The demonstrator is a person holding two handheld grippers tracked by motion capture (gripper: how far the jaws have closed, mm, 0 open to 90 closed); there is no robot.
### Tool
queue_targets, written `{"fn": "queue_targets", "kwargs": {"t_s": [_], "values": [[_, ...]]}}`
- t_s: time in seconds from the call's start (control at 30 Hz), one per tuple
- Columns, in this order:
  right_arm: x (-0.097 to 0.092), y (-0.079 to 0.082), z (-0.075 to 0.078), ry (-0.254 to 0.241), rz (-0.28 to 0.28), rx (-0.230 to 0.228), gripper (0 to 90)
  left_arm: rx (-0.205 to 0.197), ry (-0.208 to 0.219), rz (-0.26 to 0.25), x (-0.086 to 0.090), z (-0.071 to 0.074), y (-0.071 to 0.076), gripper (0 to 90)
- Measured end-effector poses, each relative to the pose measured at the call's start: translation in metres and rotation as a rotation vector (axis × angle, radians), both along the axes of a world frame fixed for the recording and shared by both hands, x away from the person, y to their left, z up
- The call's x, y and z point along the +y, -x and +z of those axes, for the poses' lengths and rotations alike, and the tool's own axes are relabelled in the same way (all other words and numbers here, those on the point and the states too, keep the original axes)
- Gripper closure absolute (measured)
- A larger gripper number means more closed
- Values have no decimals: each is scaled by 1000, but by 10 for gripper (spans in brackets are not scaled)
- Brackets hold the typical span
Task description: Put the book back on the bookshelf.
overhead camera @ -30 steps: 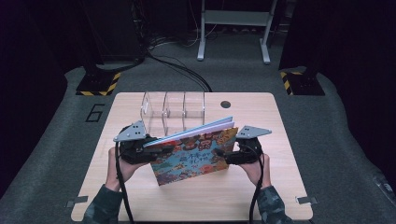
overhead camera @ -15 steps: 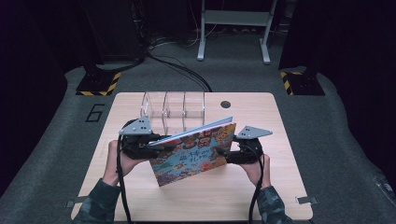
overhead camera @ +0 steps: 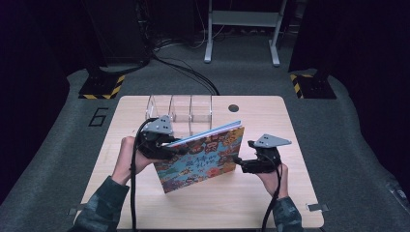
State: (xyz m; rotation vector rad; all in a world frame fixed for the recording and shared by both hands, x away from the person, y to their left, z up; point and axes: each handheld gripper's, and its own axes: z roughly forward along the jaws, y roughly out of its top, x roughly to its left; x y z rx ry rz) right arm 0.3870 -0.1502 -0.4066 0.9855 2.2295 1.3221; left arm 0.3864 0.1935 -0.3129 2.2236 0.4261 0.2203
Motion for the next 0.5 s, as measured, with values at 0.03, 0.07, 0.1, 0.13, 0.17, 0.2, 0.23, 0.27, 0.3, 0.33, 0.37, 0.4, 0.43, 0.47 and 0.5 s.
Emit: {"fn": "queue_targets", "kwargs": {"t_s": [0.03, 0.07, 0.1, 0.13, 0.17, 0.2, 0.23, 0.27, 0.3, 0.33, 0.37, 0.4, 0.43, 0.47, 0.5], "values": [[-5, 0, -4, 0, -17, 1, 158, -3, -21, -6, 0, 0, 0, 717], [-11, 1, -8, 10, -43, 10, 158, -9, -26, -6, -1, 0, 0, 732], [-18, 1, -16, 21, -63, 26, 158, -6, -26, -5, -2, 1, 1, 747], [-25, 0, -25, 26, -96, 48, 157, -7, -30, -11, -2, 1, 0, 759], [-30, -1, -32, 45, -113, 62, 155, -6, -33, -11, -2, 1, 1, 762], [-34, -1, -38, 49, -134, 75, 156, 6, -36, -21, -2, 2, 1, 763], [-39, -1, -47, 68, -166, 86, 161, 6, -36, -23, -2, 2, 1, 762], [-44, -1, -57, 89, -202, 100, 160, 3, -28, -16, -2, 1, 1, 761], [-48, -1, -66, 104, -230, 113, 155, 7, -24, -21, -2, 1, 1, 759], [-52, -2, -75, 128, -264, 125, 151, 8, -23, -21, -3, 0, 1, 756], [-55, -2, -82, 148, -293, 140, 149, 17, -25, -27, -3, 0, 1, 753], [-58, -2, -89, 152, -309, 149, 150, 5, -33, -25, -3, 0, 2, 754], [-61, -3, -95, 168, -331, 147, 147, -17, -41, -29, -4, 0, 4, 757], [-63, -3, -100, 164, -362, 161, 148, -25, -51, -33, -5, 0, 6, 762], [-66, -3, -104, 157, -371, 151, 149, -28, -49, -42, -5, -1, 7, 765]]}}
